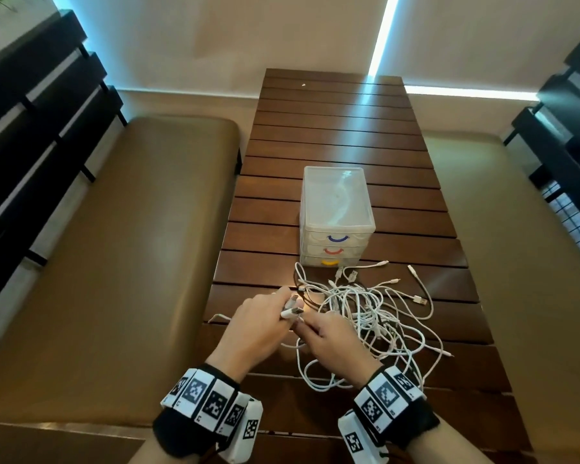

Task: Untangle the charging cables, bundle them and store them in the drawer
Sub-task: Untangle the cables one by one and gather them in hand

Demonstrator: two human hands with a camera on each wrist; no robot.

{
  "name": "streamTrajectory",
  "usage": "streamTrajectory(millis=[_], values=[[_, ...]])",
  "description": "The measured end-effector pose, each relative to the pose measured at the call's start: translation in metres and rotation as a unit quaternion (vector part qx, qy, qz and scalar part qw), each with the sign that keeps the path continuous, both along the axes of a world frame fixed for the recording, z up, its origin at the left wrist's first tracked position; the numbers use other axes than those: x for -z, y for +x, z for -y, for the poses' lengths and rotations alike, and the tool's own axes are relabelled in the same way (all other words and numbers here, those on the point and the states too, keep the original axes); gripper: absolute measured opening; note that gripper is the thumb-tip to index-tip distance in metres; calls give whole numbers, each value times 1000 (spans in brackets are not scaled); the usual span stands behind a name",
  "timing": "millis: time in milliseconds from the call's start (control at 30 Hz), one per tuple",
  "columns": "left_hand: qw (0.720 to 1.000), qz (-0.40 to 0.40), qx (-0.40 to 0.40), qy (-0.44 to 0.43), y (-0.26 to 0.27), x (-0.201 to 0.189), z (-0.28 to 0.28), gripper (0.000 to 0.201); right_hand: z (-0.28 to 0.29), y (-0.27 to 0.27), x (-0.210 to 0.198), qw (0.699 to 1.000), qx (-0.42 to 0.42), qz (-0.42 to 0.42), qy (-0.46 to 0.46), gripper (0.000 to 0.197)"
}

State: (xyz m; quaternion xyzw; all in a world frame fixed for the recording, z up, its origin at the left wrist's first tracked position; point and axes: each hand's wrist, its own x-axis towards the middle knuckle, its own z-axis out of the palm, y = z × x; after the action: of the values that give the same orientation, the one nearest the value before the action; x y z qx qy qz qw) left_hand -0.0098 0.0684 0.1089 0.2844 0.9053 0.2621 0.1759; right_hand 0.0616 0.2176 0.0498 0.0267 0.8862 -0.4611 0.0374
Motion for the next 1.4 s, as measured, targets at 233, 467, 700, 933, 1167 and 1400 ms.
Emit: streamTrajectory(millis=[233,467,700,933,1167,1400], values=[[940,48,-130,311,-13,-45,12,41,-8,12,19,1000,16,14,-5,47],[736,160,-400,521,-61,-49,51,34,-24,16,8,998,27,22,-49,42],[941,16,-184,283,-15,-18,28,40,-15,6,2,997,55,18,53,42],[994,62,73,60,10,7,-2,41,-10,11,-15,999,41,5,-35,35],[998,25,51,-3,10,7,-3,30,-12,11,-6,996,15,-26,-84,43],[970,104,-63,212,-4,-15,8,63,-9,8,-15,992,-14,1,-124,58]])
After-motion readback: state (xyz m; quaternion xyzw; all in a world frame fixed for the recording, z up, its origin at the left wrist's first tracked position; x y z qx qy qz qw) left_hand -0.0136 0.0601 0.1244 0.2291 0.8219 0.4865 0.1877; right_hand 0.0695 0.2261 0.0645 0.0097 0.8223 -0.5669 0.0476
